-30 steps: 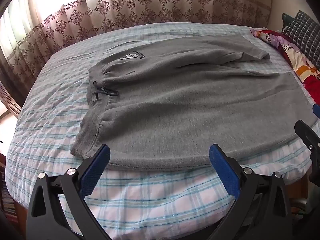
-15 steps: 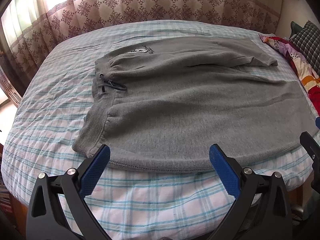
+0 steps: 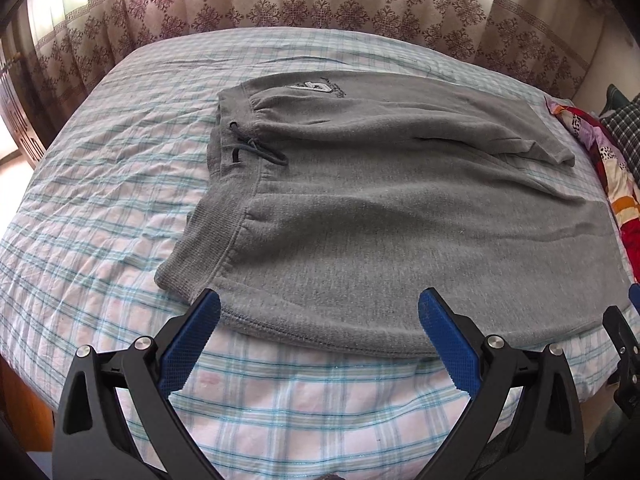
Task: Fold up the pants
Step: 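Move the left tool toward the waistband of the grey sweatpants, then close the left gripper on the waistband corner of the sweatpants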
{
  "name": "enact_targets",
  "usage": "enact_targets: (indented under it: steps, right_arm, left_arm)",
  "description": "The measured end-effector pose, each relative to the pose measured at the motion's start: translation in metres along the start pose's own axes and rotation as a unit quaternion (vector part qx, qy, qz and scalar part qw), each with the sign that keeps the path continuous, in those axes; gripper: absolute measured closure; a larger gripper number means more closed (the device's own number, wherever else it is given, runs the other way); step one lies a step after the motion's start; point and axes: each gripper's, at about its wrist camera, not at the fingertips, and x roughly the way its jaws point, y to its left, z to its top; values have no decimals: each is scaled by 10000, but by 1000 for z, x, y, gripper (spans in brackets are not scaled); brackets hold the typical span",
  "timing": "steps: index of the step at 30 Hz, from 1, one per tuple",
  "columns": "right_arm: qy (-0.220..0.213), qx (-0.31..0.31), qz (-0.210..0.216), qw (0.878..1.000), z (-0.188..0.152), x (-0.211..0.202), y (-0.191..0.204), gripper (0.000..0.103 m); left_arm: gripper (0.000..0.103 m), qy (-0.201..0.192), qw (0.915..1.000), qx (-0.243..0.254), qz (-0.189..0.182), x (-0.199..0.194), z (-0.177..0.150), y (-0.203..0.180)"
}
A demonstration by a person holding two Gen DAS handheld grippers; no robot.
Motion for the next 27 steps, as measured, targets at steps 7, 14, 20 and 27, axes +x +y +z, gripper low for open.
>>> enact_targets:
  steps: [7, 14, 20, 27]
  right_arm:
    - [67, -2, 18, 10000, 0, 4, 0, 5]
    - [174, -22, 38, 9998, -3, 9, 0, 5]
    - [246, 6, 57, 9997, -5, 12, -1, 5]
    - [304, -8, 79, 9995, -7, 15, 0, 5]
  left_arm:
    - [3, 188, 9994, -272, -96, 9, -2, 10]
    - [12, 431, 9956, -767, -329, 26, -5, 29]
    - [12, 625, 9905, -1115, -502, 38, -8, 41]
    - [12, 667, 9830, -1505, -808, 51, -2, 51]
